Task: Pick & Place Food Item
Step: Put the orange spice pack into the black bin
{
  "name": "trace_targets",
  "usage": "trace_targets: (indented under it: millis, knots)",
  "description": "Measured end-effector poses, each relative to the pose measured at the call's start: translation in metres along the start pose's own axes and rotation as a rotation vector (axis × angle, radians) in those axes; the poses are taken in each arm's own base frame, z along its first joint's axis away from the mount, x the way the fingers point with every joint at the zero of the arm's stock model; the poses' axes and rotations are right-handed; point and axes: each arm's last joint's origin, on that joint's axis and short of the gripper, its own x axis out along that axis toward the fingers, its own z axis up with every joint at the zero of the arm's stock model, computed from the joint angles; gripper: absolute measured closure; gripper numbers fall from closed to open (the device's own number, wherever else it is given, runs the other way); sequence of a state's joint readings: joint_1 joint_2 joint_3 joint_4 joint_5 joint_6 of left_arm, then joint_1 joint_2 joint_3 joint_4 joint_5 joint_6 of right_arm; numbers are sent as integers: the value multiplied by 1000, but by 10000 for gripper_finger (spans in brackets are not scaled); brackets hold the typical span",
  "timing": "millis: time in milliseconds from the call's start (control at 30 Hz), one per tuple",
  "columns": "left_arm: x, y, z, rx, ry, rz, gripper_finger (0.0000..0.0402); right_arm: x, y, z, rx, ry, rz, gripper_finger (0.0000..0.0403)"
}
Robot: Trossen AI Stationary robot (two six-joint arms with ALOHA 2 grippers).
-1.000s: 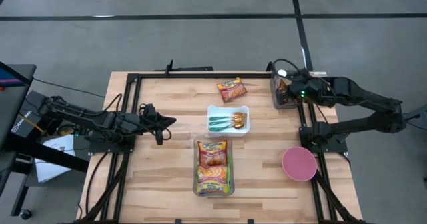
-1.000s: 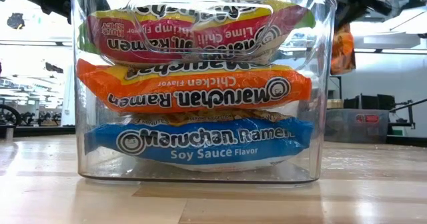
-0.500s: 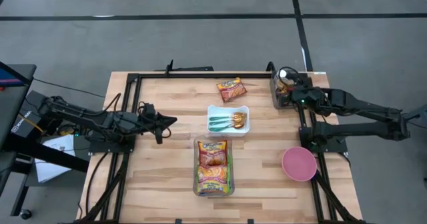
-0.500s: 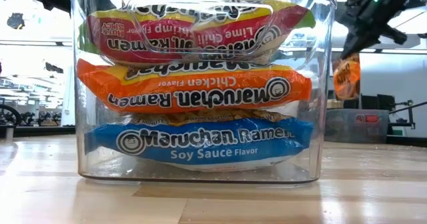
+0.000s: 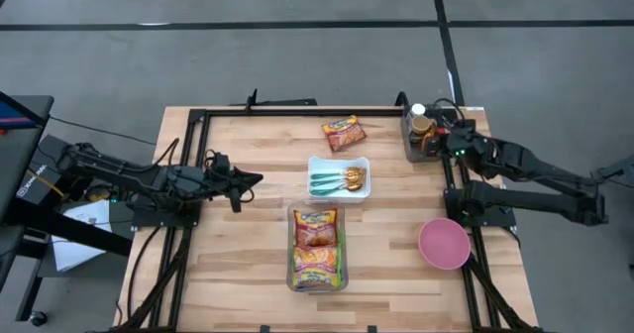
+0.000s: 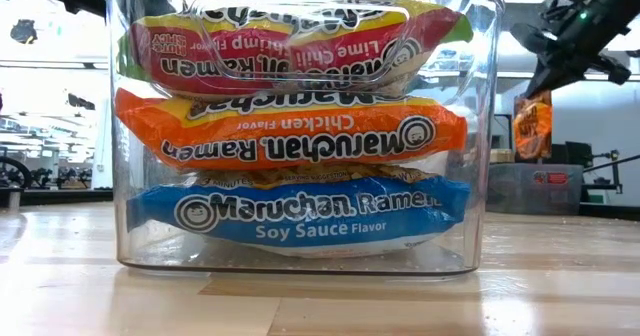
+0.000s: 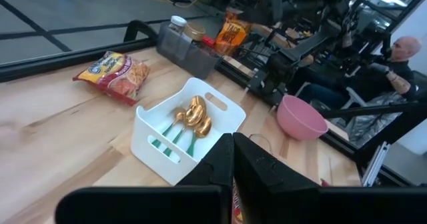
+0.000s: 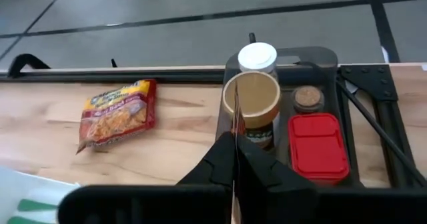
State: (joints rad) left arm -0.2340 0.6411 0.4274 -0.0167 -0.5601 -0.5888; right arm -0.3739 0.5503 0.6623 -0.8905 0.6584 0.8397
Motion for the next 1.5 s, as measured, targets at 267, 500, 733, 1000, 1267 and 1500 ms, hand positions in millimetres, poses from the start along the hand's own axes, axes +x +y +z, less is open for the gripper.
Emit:
trace_targets:
  millis: [267,500,733,1000,1267,1500]
  knots:
    - [0,-1,2,-54,-13,-9,401,12,-3,-6,27,-36,-50,403]
    - [0,-1,1,-66,-4,-23,401,14,-7,-3,84,-64,-105,403]
    - [0,-1,1,-66,-4,-22,401,15,-9,-1,140,-73,-118,403]
    - [0,-1,1,-66,-4,-22,401,21,-3,-1,151,-71,-124,403]
    - [0,-2,1,-79,9,-39,401,34,5,-4,119,-34,-180,403]
    - [0,-2,1,-84,12,-44,401,35,2,-9,118,3,-226,403]
